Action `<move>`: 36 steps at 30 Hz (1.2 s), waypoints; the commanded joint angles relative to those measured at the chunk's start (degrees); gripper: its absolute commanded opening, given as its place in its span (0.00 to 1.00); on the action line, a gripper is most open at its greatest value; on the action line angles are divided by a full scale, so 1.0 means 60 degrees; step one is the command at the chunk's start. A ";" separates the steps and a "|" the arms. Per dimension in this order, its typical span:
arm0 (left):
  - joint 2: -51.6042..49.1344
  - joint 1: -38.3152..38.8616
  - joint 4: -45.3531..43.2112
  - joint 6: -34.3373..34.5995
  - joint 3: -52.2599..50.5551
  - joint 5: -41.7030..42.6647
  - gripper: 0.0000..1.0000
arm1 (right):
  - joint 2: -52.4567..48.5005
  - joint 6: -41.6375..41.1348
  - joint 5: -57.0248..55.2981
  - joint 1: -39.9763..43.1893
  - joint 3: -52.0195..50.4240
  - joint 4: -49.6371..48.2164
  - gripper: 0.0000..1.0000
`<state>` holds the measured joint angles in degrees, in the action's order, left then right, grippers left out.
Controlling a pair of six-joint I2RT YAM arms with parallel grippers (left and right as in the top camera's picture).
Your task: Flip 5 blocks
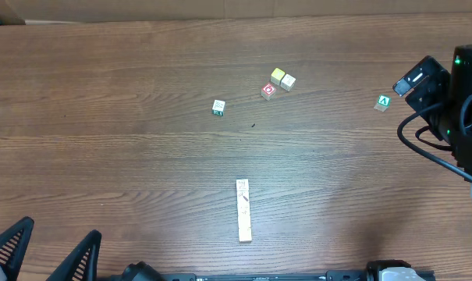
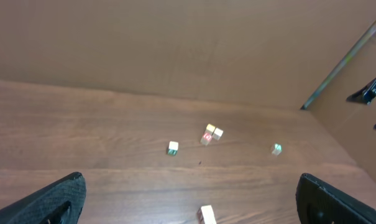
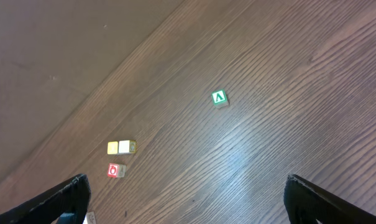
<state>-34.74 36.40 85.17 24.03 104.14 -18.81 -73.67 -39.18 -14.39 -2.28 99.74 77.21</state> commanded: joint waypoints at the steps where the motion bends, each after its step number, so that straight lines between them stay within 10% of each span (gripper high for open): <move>1: 0.0066 0.0062 0.0273 -0.0073 -0.0040 -0.0146 1.00 | -0.0011 0.0073 -0.0164 0.0036 0.0127 -0.0022 1.00; 12: 0.0142 -0.0182 -0.0663 0.0321 -0.1807 -0.0178 1.00 | -0.0011 0.0073 -0.0168 0.0036 0.0127 -0.0022 1.00; 28: 0.3155 -0.4787 -1.0754 -0.1654 -1.0706 0.5439 1.00 | -0.0011 0.0073 -0.0164 0.0036 0.0127 -0.0022 1.00; 36: 0.4069 -0.5151 -1.4335 -0.2029 -1.4345 0.5774 1.00 | -0.0011 0.0073 -0.0168 0.0036 0.0127 -0.0022 1.00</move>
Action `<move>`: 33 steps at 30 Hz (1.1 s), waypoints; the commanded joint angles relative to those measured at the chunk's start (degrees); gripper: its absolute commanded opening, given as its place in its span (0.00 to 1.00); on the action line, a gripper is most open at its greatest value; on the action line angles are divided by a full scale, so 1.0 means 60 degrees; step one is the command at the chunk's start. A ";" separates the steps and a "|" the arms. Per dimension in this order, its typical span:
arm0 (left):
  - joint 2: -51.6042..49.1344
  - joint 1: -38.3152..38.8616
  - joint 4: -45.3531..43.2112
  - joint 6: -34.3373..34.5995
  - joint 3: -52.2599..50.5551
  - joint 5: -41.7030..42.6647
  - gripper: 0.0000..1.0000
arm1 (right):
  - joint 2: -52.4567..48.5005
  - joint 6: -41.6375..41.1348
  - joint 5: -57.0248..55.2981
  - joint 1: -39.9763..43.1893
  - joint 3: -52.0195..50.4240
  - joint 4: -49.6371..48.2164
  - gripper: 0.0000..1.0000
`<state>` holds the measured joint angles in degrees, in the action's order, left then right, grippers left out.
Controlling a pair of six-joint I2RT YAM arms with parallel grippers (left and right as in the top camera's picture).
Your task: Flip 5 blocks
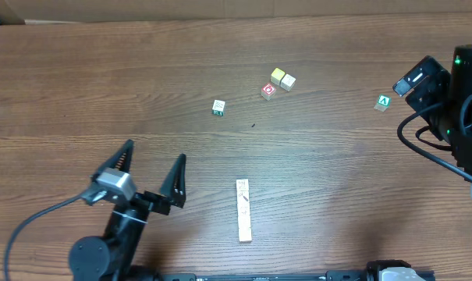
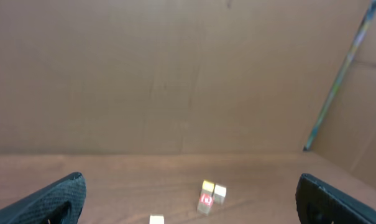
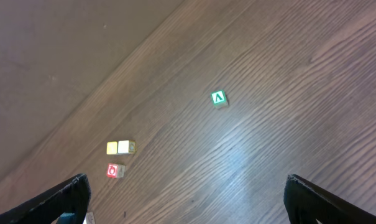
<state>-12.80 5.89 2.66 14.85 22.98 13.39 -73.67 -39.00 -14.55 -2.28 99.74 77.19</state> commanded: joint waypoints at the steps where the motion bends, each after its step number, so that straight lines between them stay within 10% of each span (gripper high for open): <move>1: 0.0521 -0.0073 -0.0809 -0.0554 -0.1100 0.0313 1.00 | -0.0011 0.0044 -0.0138 0.0036 0.0127 -0.0018 1.00; 33: 0.2098 -0.1049 0.0186 -0.3158 -0.3789 -0.0634 1.00 | -0.0011 0.0044 -0.0142 0.0036 0.0127 -0.0018 1.00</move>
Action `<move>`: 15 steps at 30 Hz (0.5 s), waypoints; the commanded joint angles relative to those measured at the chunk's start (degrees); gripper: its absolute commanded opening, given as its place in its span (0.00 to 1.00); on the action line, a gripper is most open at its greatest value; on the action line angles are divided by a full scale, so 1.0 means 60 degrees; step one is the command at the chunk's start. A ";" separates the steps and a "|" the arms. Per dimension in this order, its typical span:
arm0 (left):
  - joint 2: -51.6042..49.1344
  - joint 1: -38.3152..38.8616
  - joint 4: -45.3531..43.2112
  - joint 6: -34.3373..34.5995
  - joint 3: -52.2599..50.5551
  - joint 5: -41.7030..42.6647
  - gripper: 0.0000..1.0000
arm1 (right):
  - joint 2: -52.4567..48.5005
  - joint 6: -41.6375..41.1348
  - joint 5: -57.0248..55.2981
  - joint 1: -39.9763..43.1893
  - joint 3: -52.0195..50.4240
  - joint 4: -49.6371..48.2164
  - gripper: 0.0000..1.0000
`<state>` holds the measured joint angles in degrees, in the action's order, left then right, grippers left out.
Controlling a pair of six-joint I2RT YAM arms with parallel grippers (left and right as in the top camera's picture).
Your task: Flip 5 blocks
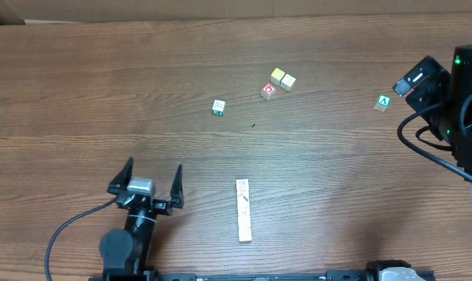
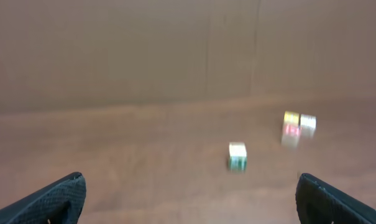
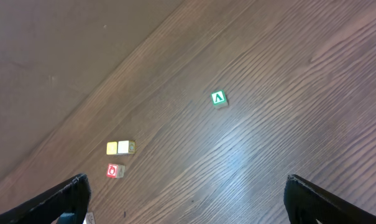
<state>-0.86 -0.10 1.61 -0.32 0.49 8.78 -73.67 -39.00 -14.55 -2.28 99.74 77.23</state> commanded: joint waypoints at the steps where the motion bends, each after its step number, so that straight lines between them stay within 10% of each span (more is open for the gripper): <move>1: 0.0113 -0.0051 0.0346 -0.0725 -0.0040 0.0153 1.00 | -0.0011 0.0044 -0.0142 0.0036 0.0127 -0.0026 1.00; 15: 0.0109 -0.0051 0.0335 -0.0882 -0.0040 0.0149 1.00 | -0.0011 0.0044 -0.0138 0.0036 0.0127 -0.0026 1.00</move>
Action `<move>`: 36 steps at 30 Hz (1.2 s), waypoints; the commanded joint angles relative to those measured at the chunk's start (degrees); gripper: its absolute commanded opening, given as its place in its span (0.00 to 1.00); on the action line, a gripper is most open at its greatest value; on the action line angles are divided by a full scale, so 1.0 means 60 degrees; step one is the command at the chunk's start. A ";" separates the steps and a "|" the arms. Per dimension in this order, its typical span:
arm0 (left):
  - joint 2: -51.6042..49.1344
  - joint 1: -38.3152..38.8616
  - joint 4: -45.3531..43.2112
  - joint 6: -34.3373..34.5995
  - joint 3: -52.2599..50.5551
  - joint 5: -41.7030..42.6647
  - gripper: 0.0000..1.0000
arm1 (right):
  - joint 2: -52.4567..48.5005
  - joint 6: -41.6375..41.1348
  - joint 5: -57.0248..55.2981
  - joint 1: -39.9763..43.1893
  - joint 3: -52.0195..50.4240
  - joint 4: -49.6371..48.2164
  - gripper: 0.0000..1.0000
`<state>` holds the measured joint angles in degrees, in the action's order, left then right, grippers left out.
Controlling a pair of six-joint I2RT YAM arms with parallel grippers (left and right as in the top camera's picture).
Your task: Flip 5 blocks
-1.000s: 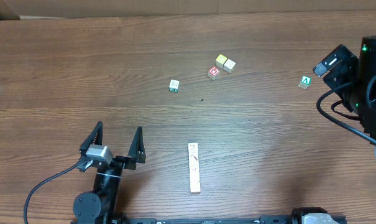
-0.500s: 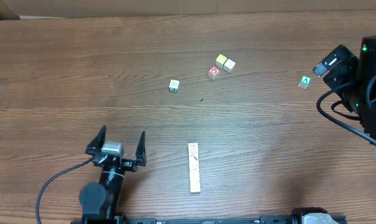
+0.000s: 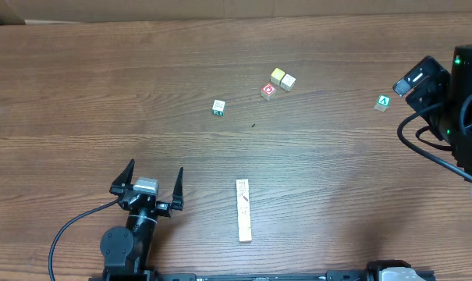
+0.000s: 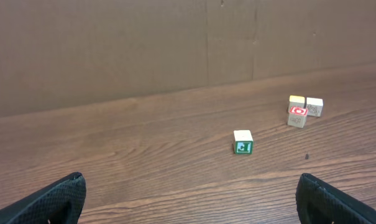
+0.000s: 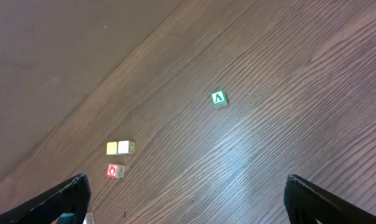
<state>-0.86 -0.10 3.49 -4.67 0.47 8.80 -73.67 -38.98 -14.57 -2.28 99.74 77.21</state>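
Observation:
Five small blocks lie on the far half of the table: a white and green one (image 3: 218,108) (image 4: 242,142), a red one (image 3: 268,90) (image 4: 298,115), a yellow one (image 3: 277,76), a cream one (image 3: 288,81), and a green "A" block (image 3: 384,102) (image 5: 219,98) off to the right. My left gripper (image 3: 151,186) stands open and empty at the near left, well short of the blocks. My right gripper (image 5: 186,202) is open and empty, high at the right edge near the green "A" block.
A long pale wooden stick (image 3: 243,209) lies at the near middle, right of my left gripper. A brown cardboard wall (image 4: 175,43) runs along the table's far edge. My right arm and its cable (image 3: 446,117) fill the right edge.
My left gripper has barely shifted. Its wrist view has sharpened, and the blocks sit a little higher in it. The blocks, the stick and the right arm have not moved.
My left gripper was open at the table's near-left corner. Then it stood raised left of the stick, its view facing the back wall. Then it was lower at the same spot, where it is now. The right arm and all blocks stayed put throughout.

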 commanded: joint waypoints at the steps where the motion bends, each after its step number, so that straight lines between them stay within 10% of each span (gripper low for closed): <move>1: 0.0109 -0.0051 0.0022 -0.0157 -0.0036 0.0146 1.00 | -0.0011 0.0040 -0.0135 0.0036 0.0127 -0.0022 1.00; 36: 0.0102 -0.0051 0.0022 -0.0153 -0.0036 0.0146 1.00 | 0.1264 0.0040 -0.0419 0.0000 -0.0029 -0.0503 1.00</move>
<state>-0.86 -0.10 3.49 -4.69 0.47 8.80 -71.83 -38.98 -15.35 -2.28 99.74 75.50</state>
